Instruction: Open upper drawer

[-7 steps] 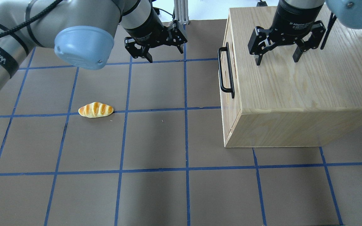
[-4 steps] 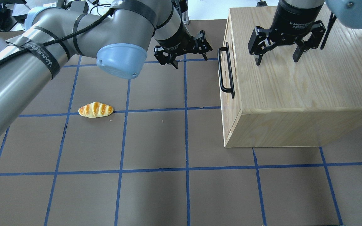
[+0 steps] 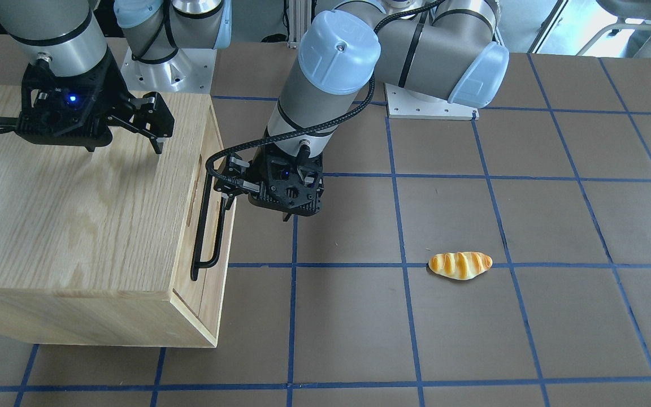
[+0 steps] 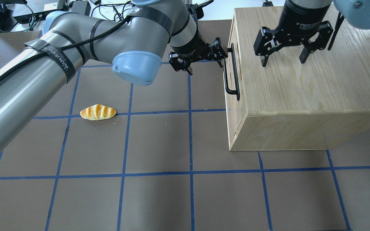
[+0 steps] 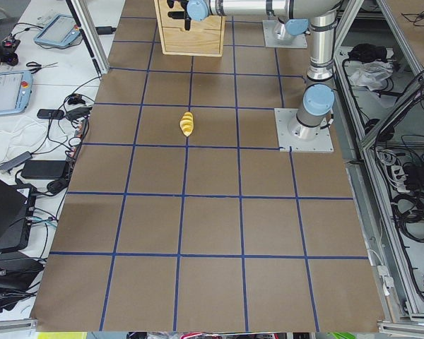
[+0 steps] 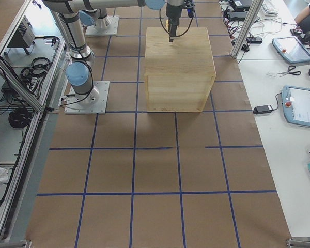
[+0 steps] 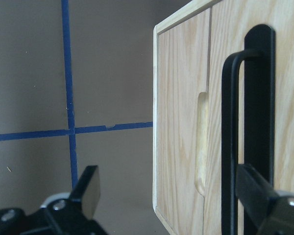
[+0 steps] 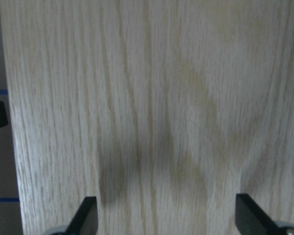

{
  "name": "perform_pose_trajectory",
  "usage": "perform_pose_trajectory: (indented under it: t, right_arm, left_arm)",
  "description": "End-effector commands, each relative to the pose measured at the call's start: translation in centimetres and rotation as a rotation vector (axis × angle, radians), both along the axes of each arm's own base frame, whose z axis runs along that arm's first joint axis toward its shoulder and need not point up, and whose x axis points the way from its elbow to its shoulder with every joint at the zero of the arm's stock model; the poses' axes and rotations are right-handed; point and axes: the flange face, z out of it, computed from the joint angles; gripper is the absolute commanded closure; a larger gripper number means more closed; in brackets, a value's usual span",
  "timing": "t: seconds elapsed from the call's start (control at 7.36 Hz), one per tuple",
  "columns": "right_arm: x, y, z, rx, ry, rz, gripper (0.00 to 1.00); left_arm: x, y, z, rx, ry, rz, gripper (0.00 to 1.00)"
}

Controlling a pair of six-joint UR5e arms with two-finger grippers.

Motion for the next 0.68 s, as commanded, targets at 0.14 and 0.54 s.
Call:
perform_pose_trajectory:
  t: [0.14,0.54]
  right_arm:
    - [0.0,0.0,0.0,0.0,0.0,0.001,0.0]
    - [0.0,0.0,-0.1,0.001,0.0,0.001,0.0]
  left_arm:
    - [-1.5,0.3,-1.3,0.012,0.009,-0.017,0.0]
    - [-1.9,0.1,-2.3,0.025,0.002,-0.021,0.0]
